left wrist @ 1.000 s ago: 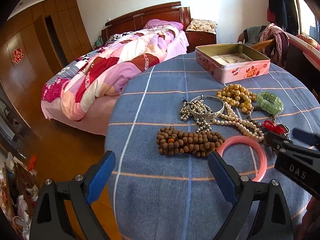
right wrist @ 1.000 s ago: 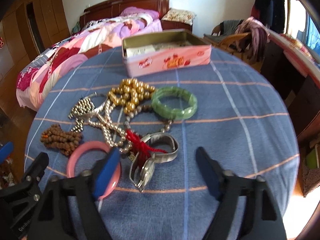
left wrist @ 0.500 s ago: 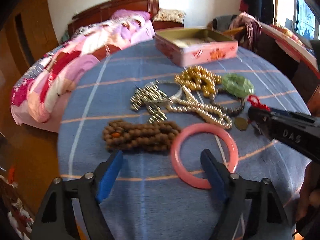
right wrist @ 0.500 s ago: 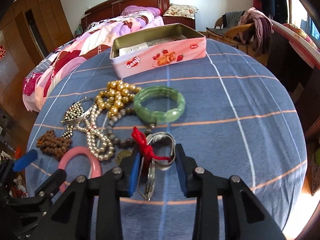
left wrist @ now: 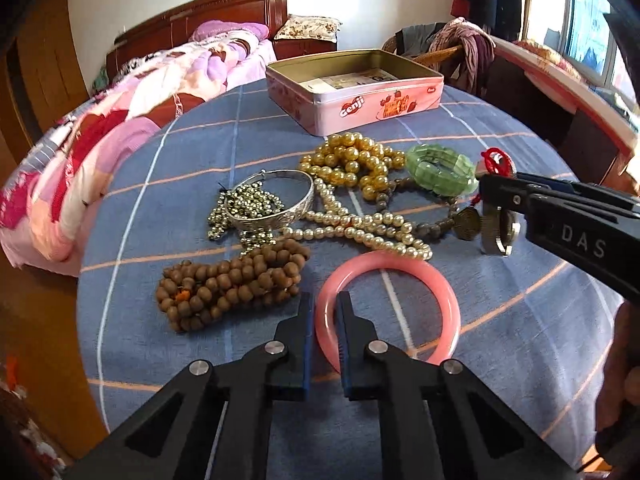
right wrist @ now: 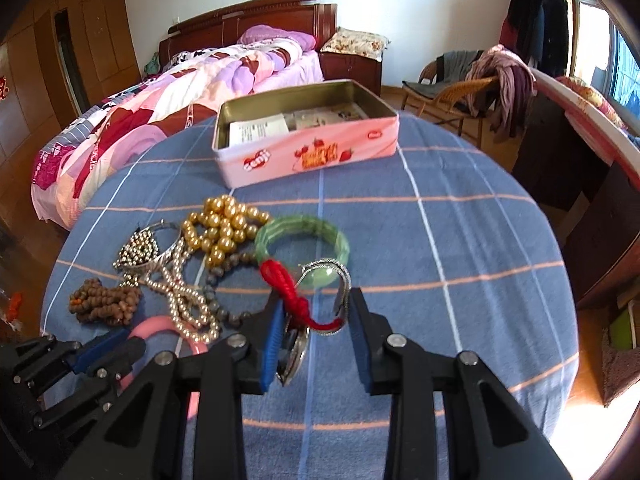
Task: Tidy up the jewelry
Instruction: 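Grasp the red tassel by the watch with right gripper while left grasps pink bangle, then lift the pink bangle with left gripper while right lifts the red tassel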
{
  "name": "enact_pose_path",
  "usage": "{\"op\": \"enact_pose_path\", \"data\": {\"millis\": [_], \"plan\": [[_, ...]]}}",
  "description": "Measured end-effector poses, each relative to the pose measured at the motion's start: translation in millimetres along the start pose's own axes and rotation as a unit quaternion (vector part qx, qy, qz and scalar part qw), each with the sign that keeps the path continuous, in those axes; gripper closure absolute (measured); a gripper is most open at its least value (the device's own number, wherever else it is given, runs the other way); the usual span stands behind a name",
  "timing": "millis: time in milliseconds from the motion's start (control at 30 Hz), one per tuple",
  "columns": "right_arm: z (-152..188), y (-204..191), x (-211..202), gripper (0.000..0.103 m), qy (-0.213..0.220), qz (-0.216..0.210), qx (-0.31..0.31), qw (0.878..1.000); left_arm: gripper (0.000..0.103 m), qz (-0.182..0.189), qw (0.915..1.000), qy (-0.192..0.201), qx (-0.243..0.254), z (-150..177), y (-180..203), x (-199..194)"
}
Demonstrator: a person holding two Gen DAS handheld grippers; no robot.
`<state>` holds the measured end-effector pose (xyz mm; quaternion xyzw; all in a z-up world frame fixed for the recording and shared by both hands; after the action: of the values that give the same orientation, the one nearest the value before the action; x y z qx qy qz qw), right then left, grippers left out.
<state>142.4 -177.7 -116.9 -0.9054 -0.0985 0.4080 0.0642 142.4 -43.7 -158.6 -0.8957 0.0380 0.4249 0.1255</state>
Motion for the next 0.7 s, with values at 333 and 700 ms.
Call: {"op": "enact_pose_path", "data": {"millis": [333,700], "plan": [[-19.5,9.6,-3.6,0.069,0.016,-0.003,0.015,1.000,0.094,0.040,0.9958,0.078,-0.025,-41.8,-7.4,-39.0],[-57.6,32.4,-35.2,0.069,0.082,-0.071,0.070,0.992,0.094,0.059,0.9892,0.112,-0.073,-92.5,-25.3,-46.0]]}}
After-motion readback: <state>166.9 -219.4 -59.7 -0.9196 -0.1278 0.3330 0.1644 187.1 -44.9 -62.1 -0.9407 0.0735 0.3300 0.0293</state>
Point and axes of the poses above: each gripper's, at about its wrist camera, not at the fingertips, and x roughly the way its jaws point, y to its right, z to its underside, the point moved 9 cm from there along x, roughly the way its jaws point, and after that the axes turned 14 degrees about -z, right-handed, at the moved point
